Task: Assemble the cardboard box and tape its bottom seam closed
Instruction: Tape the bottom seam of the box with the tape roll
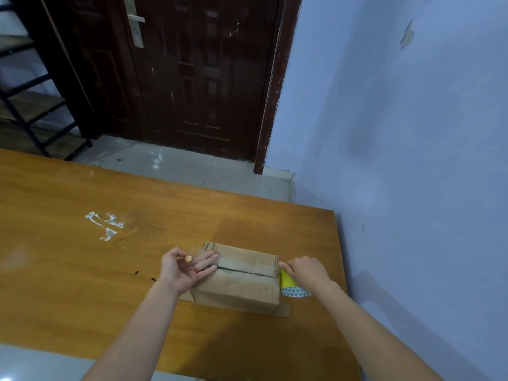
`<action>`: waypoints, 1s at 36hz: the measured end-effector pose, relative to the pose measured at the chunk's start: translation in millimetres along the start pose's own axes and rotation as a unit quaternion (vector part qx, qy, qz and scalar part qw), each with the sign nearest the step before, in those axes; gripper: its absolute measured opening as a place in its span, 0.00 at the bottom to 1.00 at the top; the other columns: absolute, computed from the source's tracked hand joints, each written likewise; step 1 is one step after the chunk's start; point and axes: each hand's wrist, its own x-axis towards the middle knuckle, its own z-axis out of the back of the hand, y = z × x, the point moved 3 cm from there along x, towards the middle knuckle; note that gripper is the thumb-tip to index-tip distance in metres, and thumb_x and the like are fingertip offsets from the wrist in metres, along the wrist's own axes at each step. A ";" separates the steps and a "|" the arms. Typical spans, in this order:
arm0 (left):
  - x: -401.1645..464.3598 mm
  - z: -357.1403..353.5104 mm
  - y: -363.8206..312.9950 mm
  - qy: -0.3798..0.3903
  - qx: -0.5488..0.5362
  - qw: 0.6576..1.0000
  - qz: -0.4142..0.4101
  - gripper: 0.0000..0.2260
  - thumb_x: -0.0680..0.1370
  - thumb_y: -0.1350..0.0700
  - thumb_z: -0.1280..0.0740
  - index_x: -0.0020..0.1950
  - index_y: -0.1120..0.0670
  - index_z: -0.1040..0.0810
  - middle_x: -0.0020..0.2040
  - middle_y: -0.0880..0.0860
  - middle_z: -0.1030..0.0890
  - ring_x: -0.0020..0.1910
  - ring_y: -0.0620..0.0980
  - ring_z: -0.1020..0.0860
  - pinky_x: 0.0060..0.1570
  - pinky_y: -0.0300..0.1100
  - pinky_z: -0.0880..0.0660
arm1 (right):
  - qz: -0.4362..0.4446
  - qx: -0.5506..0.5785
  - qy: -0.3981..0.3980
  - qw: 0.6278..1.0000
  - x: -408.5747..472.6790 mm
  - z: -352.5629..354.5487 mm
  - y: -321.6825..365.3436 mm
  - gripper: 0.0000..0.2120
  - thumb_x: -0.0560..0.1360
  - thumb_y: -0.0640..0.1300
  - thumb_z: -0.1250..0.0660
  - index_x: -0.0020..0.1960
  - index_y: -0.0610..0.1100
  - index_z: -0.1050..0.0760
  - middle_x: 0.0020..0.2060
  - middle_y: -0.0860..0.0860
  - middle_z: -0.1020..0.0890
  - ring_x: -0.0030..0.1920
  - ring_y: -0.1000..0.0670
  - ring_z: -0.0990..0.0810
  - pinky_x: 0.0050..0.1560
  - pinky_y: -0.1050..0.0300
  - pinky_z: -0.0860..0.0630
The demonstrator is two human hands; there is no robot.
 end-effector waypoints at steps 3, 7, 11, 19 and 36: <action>-0.7 -1.3 0.2 0.002 -0.004 1.000 0.000 0.14 0.67 0.61 0.45 0.21 0.58 0.32 0.57 0.73 0.24 0.56 0.70 0.24 0.51 0.66 0.28 | -0.008 -0.015 -0.001 1.000 -2.2 0.4 2.7 0.24 0.82 0.57 0.55 0.30 0.49 0.39 0.25 0.53 0.32 0.24 0.52 0.35 0.31 0.55 0.35; -1.9 -1.0 0.4 0.004 0.000 1.000 -0.009 0.12 0.67 0.62 0.44 0.22 0.57 0.35 0.56 0.73 0.24 0.56 0.70 0.24 0.52 0.66 0.28 | -0.020 -0.025 -0.003 0.999 -3.6 1.6 5.7 0.25 0.82 0.56 0.56 0.30 0.48 0.40 0.25 0.52 0.33 0.24 0.51 0.37 0.33 0.55 0.36; -4.3 3.4 -2.0 0.013 0.015 0.999 -0.030 0.12 0.70 0.62 0.43 0.26 0.57 0.34 0.54 0.71 0.21 0.56 0.68 0.22 0.53 0.64 0.26 | -0.012 -0.053 0.001 0.999 -3.0 0.1 8.1 0.24 0.82 0.56 0.56 0.31 0.48 0.39 0.26 0.52 0.33 0.25 0.50 0.36 0.34 0.54 0.35; -12.5 22.1 -26.6 -0.066 0.337 0.927 -0.153 0.10 0.78 0.59 0.38 0.41 0.61 0.22 0.41 0.58 0.17 0.36 0.50 0.18 0.33 0.45 0.20 | -0.007 -0.059 -0.002 0.998 -0.1 -1.7 8.1 0.18 0.83 0.50 0.54 0.39 0.46 0.34 0.27 0.51 0.33 0.27 0.48 0.33 0.34 0.54 0.34; -28.5 15.5 -29.7 -0.193 0.628 0.683 -0.319 0.16 0.79 0.48 0.37 0.37 0.57 0.22 0.33 0.58 0.21 0.32 0.58 0.25 0.31 0.44 0.34 | -0.034 -0.027 0.013 0.999 -2.1 1.1 10.5 0.23 0.82 0.55 0.56 0.31 0.49 0.40 0.27 0.53 0.33 0.26 0.52 0.37 0.38 0.55 0.35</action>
